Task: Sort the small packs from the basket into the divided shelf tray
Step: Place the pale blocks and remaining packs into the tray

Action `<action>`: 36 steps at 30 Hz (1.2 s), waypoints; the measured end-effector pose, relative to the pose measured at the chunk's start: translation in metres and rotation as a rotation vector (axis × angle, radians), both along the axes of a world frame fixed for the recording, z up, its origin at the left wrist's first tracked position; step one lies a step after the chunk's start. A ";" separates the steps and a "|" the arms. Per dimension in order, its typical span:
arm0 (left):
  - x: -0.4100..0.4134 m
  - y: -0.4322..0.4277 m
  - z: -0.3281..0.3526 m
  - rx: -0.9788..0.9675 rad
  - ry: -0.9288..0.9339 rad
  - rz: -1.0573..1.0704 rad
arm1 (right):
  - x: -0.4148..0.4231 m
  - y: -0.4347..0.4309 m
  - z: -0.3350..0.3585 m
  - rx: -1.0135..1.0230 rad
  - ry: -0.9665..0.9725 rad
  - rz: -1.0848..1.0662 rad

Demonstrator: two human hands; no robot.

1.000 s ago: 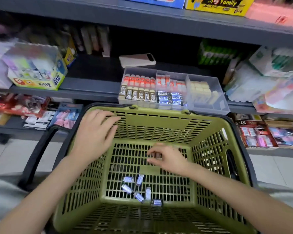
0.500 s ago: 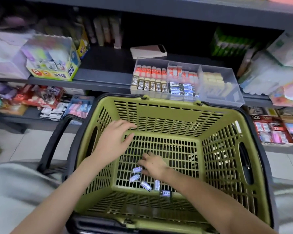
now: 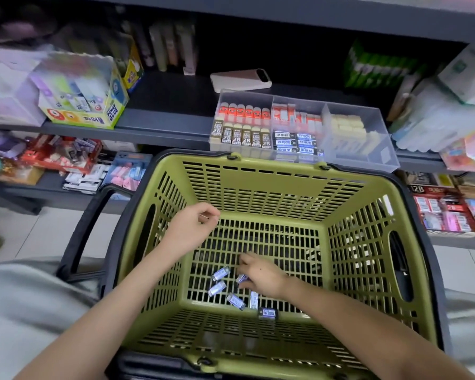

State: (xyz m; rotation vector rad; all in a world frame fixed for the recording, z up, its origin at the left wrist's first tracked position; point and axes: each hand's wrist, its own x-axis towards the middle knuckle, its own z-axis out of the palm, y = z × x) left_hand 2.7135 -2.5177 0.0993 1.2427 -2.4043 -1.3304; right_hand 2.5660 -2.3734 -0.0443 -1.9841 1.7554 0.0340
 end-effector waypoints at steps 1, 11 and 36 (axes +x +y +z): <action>0.000 0.000 0.001 0.056 -0.007 0.009 | 0.000 0.001 0.003 -0.003 -0.023 -0.043; -0.011 0.026 -0.007 0.889 0.155 0.535 | 0.040 -0.035 0.089 -0.024 -1.293 -0.755; -0.010 0.009 -0.024 1.056 0.129 0.805 | 0.025 -0.032 0.067 -0.289 -0.641 -0.708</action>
